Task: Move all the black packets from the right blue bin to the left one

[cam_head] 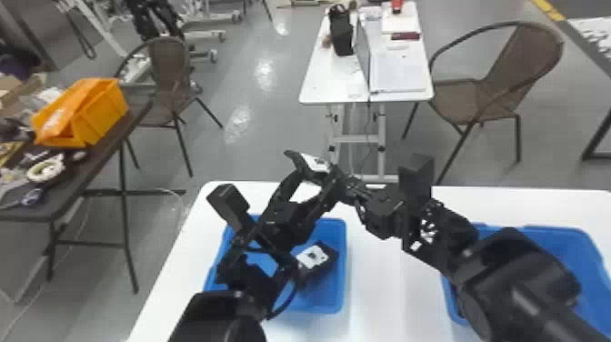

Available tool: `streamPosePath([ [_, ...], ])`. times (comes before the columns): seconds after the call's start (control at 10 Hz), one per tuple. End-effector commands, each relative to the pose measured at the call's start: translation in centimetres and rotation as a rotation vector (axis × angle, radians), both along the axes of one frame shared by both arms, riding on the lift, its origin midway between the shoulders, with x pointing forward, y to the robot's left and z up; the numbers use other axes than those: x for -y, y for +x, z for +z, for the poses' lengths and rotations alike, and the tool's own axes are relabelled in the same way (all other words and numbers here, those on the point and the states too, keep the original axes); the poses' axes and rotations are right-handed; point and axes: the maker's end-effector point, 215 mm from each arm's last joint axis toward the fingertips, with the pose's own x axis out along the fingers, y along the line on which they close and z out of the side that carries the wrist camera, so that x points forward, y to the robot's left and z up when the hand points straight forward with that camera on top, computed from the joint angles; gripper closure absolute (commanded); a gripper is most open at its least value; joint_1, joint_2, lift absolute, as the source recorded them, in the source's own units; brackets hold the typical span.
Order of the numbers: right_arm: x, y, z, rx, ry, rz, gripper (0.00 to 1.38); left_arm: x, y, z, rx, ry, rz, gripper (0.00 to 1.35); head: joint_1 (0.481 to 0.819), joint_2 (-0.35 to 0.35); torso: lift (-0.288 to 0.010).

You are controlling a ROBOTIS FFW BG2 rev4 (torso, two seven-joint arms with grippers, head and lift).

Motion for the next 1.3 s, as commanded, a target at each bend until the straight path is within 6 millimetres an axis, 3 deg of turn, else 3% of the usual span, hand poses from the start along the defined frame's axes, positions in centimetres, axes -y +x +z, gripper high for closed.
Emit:
streamPosePath([
  [0.0, -0.6, -0.3, 0.2, 0.007, -0.006, 0.019, 1.12, 0.2, 0.0, -0.8, -0.025, 0.002, -0.005, 0.1, 0.695, 0.202, 0.0],
  [0.1, -0.7, -0.4, 0.1, 0.004, -0.005, 0.021, 1.12, 0.3, -0.1, -1.5, -0.051, 0.01, -0.008, 0.12, 0.695, 0.205, 0.0],
  [0.2, -0.6, -0.4, 0.1, 0.004, -0.005, 0.022, 1.12, 0.7, -0.4, -2.9, -0.112, 0.02, -0.015, 0.58, 0.695, 0.207, 0.0],
  [0.3, -0.5, -0.4, -0.1, -0.006, 0.003, 0.016, 1.12, 0.0, -0.8, -4.0, -0.176, 0.042, 0.019, 1.24, 0.695, 0.207, 0.0],
  [0.7, -0.7, -0.6, 0.0, 0.006, 0.0, 0.026, 1.12, -3.0, -0.8, -0.4, -0.01, 0.105, 0.157, 1.22, 0.695, 0.225, 0.0],
  [1.2, -0.7, -0.6, 0.2, 0.016, 0.002, 0.027, 1.12, -4.3, -1.4, 0.3, 0.031, 0.082, 0.223, 1.22, 0.695, 0.248, 0.0],
])
